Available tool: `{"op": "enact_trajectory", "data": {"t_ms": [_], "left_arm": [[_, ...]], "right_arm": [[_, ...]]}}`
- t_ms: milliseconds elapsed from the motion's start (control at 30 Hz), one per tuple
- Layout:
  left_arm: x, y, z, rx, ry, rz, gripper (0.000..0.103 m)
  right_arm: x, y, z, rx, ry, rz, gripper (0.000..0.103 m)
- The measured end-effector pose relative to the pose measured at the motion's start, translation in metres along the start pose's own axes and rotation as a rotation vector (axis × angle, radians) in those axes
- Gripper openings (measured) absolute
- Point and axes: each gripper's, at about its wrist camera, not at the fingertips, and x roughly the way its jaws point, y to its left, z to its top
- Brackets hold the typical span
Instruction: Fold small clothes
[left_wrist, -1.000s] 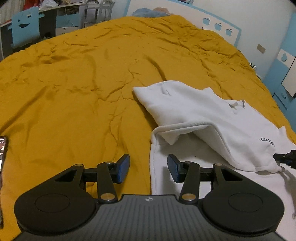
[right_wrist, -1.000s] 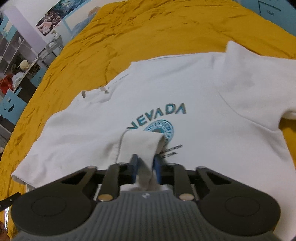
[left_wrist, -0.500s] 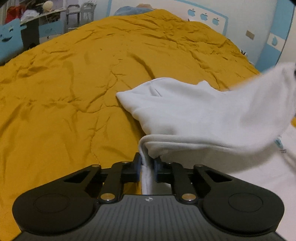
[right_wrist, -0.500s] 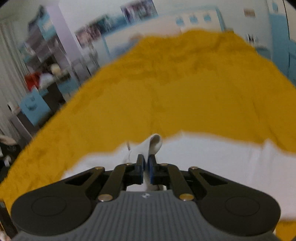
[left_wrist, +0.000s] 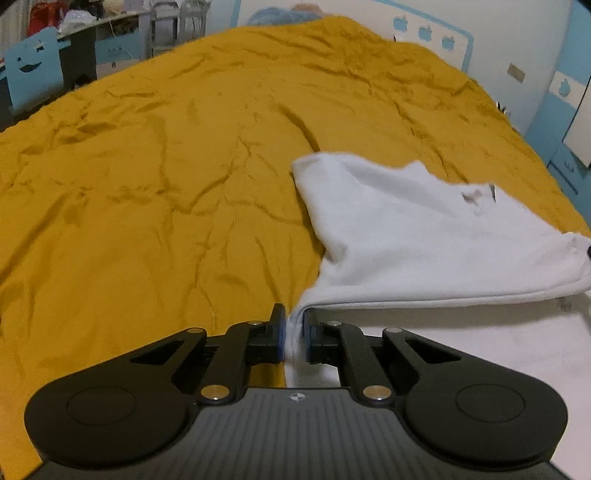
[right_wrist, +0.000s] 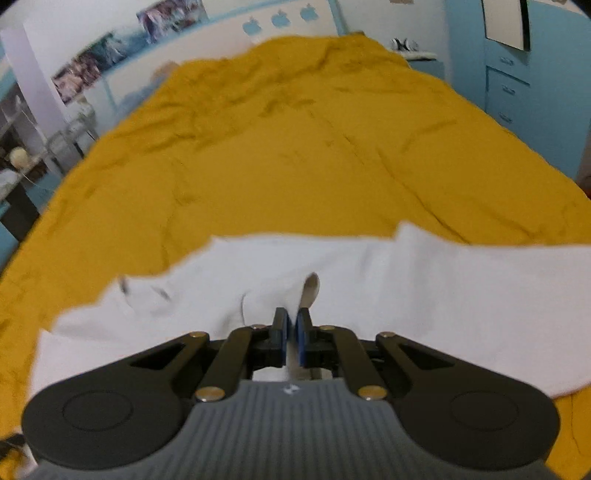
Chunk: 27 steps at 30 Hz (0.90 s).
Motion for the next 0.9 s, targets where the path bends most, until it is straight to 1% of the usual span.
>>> {"op": "enact_trajectory", "data": {"t_ms": [67, 133, 167, 200, 233, 267, 300, 333, 400, 433, 467, 500, 533, 567, 600, 700, 767, 867, 900], "left_arm": [[0.0, 0.003, 0.001, 0.003, 0.04, -0.01, 0.01], [-0.004, 0.006, 0.005, -0.005, 0.076, -0.026, 0.009], [-0.008, 0.005, 0.008, 0.0, 0.095, -0.018, 0.004], [-0.011, 0.004, 0.011, 0.02, 0.118, 0.013, 0.002], [-0.017, 0.004, 0.015, 0.04, 0.127, 0.036, 0.001], [-0.024, 0.005, 0.02, 0.048, 0.117, 0.03, 0.002], [-0.032, 0.007, 0.026, 0.051, 0.1, 0.002, 0.002], [-0.039, 0.01, 0.035, 0.054, 0.075, -0.025, 0.006], [-0.047, 0.011, 0.053, 0.068, 0.001, -0.034, 0.009], [-0.048, 0.01, 0.061, 0.066, -0.031, -0.041, 0.019], [-0.045, 0.013, 0.07, 0.049, -0.062, -0.068, 0.026], [-0.039, 0.016, 0.078, 0.023, -0.084, -0.102, 0.043], [-0.029, 0.021, 0.087, -0.015, -0.102, -0.153, 0.047], [-0.017, 0.024, 0.094, -0.046, -0.109, -0.185, 0.048], [-0.002, 0.028, 0.1, -0.08, -0.111, -0.202, 0.049], [0.053, 0.04, 0.107, -0.197, -0.071, -0.21, 0.049], [0.081, 0.043, 0.108, -0.264, -0.051, -0.222, 0.049], [0.116, 0.051, 0.104, -0.364, -0.022, -0.269, 0.048], [0.125, 0.053, 0.102, -0.398, -0.015, -0.299, 0.044]], "right_arm": [[0.013, -0.007, -0.008, 0.001, 0.028, -0.019, 0.0], [0.026, -0.019, -0.017, 0.027, 0.061, -0.019, 0.0], [0.03, -0.022, -0.019, 0.033, 0.072, -0.017, 0.0], [0.032, -0.024, -0.023, 0.032, 0.08, -0.017, 0.0], [0.034, -0.024, -0.026, 0.027, 0.083, -0.02, 0.0], [0.033, -0.022, -0.028, 0.022, 0.085, -0.018, 0.0], [0.034, -0.021, -0.03, 0.019, 0.087, -0.017, 0.0], [0.034, -0.021, -0.031, 0.016, 0.087, -0.013, 0.0], [0.036, -0.02, -0.031, 0.006, 0.083, -0.005, 0.0], [0.036, -0.02, -0.031, 0.005, 0.081, -0.003, 0.0], [0.035, -0.021, -0.031, 0.008, 0.081, 0.001, 0.0], [0.036, -0.021, -0.03, 0.012, 0.08, 0.005, 0.0], [0.036, -0.023, -0.031, 0.017, 0.079, 0.009, 0.0], [0.036, -0.024, -0.032, 0.021, 0.076, 0.012, 0.0], [0.034, -0.025, -0.033, 0.022, 0.075, 0.015, 0.0], [0.03, -0.025, -0.035, 0.019, 0.07, 0.024, 0.0], [0.029, -0.024, -0.036, 0.008, 0.062, 0.026, 0.0], [0.027, -0.025, -0.037, -0.009, 0.05, 0.036, 0.0], [0.026, -0.026, -0.038, -0.01, 0.047, 0.041, 0.0]]}}
